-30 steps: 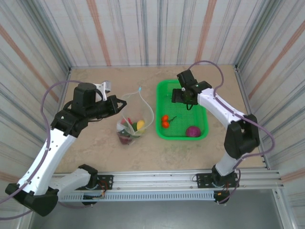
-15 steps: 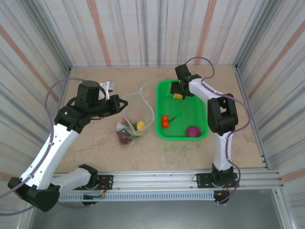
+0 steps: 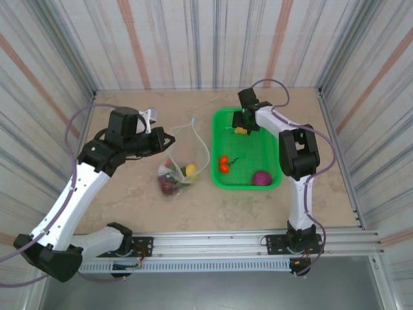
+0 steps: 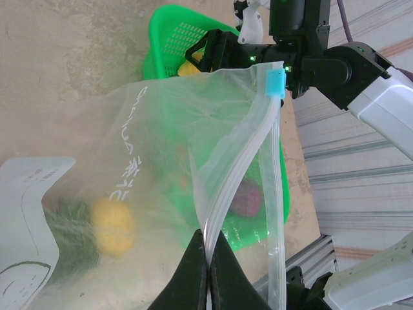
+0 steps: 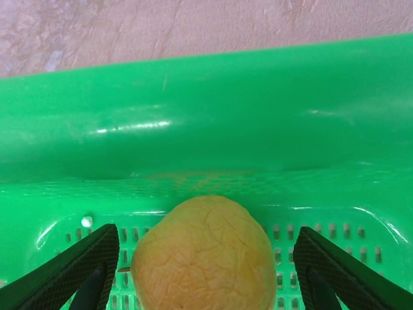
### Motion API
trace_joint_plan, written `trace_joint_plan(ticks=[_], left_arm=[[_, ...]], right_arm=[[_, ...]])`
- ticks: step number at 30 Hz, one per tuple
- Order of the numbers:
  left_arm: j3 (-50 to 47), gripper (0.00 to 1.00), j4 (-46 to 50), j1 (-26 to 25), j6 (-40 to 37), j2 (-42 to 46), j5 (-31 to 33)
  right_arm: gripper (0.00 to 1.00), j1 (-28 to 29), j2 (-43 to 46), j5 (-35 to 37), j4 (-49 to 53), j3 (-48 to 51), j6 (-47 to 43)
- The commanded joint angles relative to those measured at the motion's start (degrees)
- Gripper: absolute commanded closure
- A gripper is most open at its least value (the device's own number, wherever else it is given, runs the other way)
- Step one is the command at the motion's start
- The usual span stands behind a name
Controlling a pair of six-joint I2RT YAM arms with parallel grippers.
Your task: Place the food in the zip-top bag and seal the zipper
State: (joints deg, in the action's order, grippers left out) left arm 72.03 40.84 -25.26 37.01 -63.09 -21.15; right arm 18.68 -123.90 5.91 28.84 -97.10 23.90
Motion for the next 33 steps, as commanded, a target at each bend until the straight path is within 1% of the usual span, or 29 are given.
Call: trace_joint_plan(ticks=[1, 6, 8, 11, 19, 21, 27, 33], left_arm=[[1.3, 1.00, 0.2, 0.0, -0.7, -0.2, -0.9], [1.1, 1.00, 0.1, 0.0, -0.5, 0.2, -0.8], [0.9, 1.00, 0.1, 0.1, -0.2, 0.3, -0.8], [0.6, 1.00, 0.1, 0.0, 0.0, 1.0, -0.5], [1.2, 1.00, 0.5, 0.1, 0.1, 1.7, 0.4], [1.3, 1.00, 0.6, 0.0, 0.1, 1.7, 0.5], [2.0, 1.00, 1.1, 0.1, 0.2, 2.0, 1.2], [1.8, 1.00, 0.3, 0.1, 1.9, 2.1, -0.2]], right_arm=[[0.26, 0.0, -1.7, -1.4, 0.2, 0.9, 1.1], [0.33, 0.0, -1.8, -1.4, 0.3, 1.5, 1.3], [0.38, -0.1, -1.2, -1.3, -0.1, 2.2, 1.3], [0.49, 0.0, 0.3, -1.1, -1.3, 3.4, 1.2], [0.50, 0.3, 6.1, 1.7, -0.1, 4.0, 0.4], [0.50, 0.8, 9.0, 2.5, -0.1, 5.4, 0.4], [0.49, 2.6, 21.4, 1.1, -1.1, 12.4, 1.5], [0.49, 7.3, 37.7, -0.2, -1.9, 19.3, 0.4]])
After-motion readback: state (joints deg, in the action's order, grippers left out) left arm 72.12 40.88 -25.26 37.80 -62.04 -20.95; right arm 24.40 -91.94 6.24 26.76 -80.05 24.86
